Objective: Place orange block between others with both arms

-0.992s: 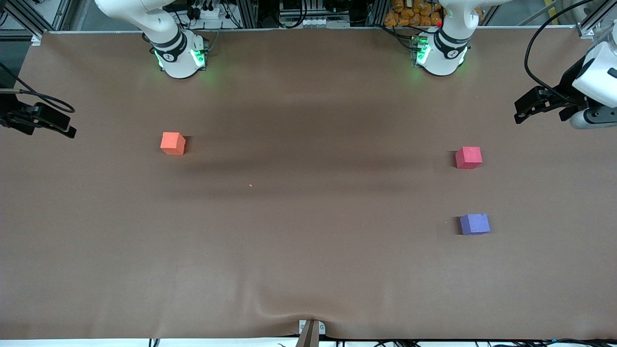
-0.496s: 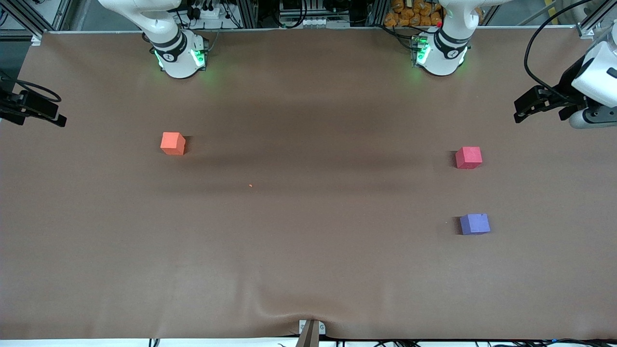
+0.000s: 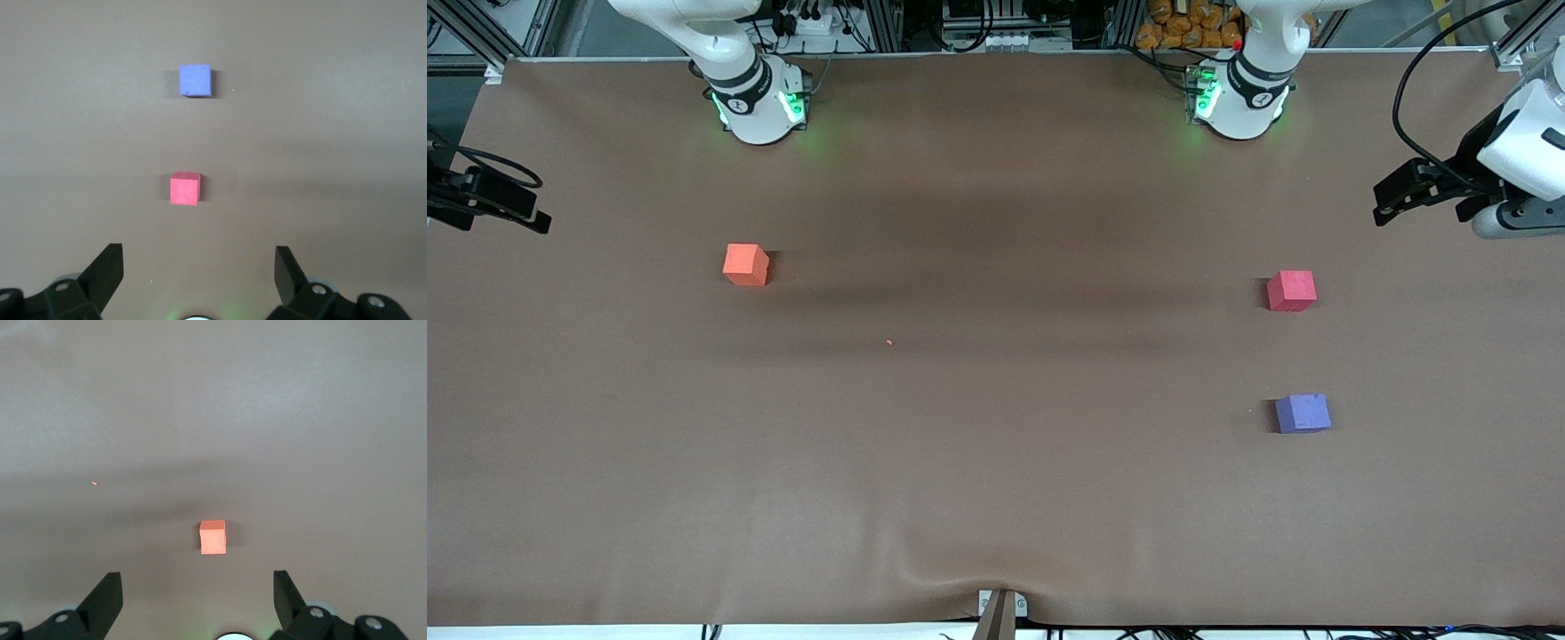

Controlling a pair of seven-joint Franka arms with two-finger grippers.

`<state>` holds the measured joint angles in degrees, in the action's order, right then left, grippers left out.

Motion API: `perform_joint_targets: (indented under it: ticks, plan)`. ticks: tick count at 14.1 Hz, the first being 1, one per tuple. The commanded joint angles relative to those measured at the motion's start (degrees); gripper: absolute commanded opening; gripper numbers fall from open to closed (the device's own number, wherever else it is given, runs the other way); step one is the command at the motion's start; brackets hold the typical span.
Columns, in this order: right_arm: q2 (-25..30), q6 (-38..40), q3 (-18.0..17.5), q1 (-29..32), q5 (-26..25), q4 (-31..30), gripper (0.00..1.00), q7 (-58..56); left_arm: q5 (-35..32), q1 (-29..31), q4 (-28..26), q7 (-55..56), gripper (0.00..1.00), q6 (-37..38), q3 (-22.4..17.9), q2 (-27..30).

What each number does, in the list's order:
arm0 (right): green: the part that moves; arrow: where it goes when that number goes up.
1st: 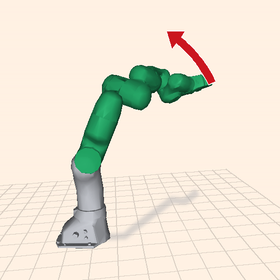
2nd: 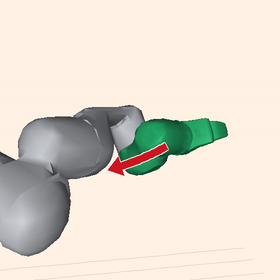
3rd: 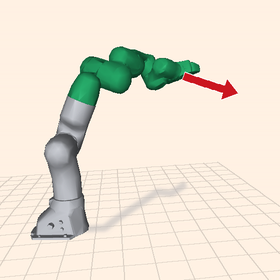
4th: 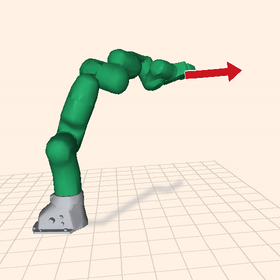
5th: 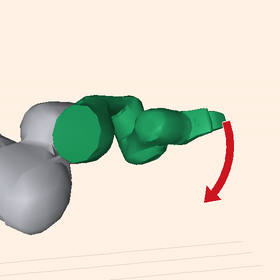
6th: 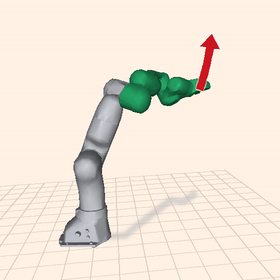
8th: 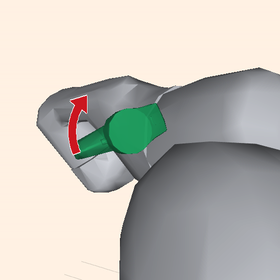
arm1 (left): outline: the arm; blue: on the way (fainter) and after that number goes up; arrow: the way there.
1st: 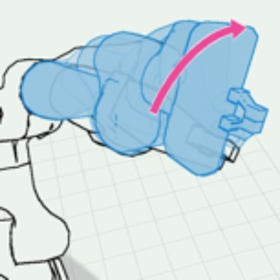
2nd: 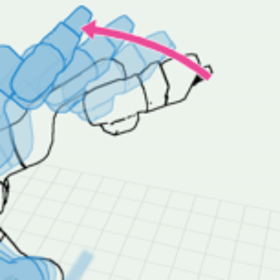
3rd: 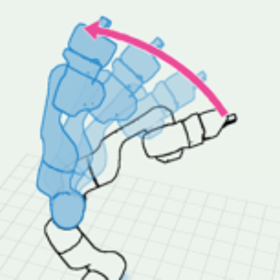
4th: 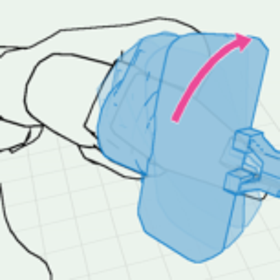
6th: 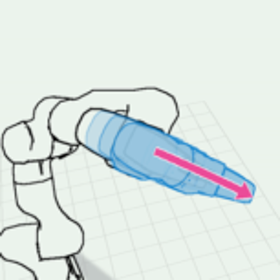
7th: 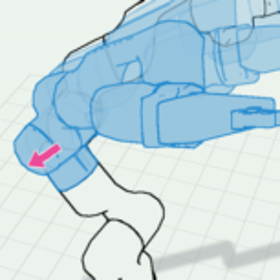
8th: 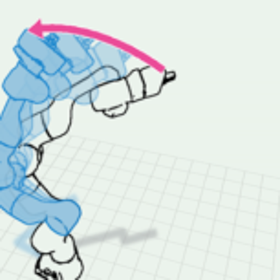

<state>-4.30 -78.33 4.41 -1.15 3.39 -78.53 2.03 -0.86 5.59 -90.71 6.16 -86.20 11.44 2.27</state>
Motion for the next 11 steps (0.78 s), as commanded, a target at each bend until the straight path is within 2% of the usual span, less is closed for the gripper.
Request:
perform_joint_targets:
  ticks: [1,5,11]
  plan:
    - [0.08,0.90,-1.25,1.15,-1.28,1.01,1.00,-0.53,0.07,1.09,0.80,-2.82,1.00,1.48,-0.28,0.37]
    - [0.00,0.90,-1.69,0.89,-1.28,1.01,1.00,-0.53,0.15,1.35,0.80,-2.82,1.00,1.12,-0.19,0.11]
    - [-1.67,0.72,-2.39,-4.38,-7.25,0.57,1.00,-0.71,0.42,1.35,0.89,-2.74,1.00,0.77,-0.19,-0.16]
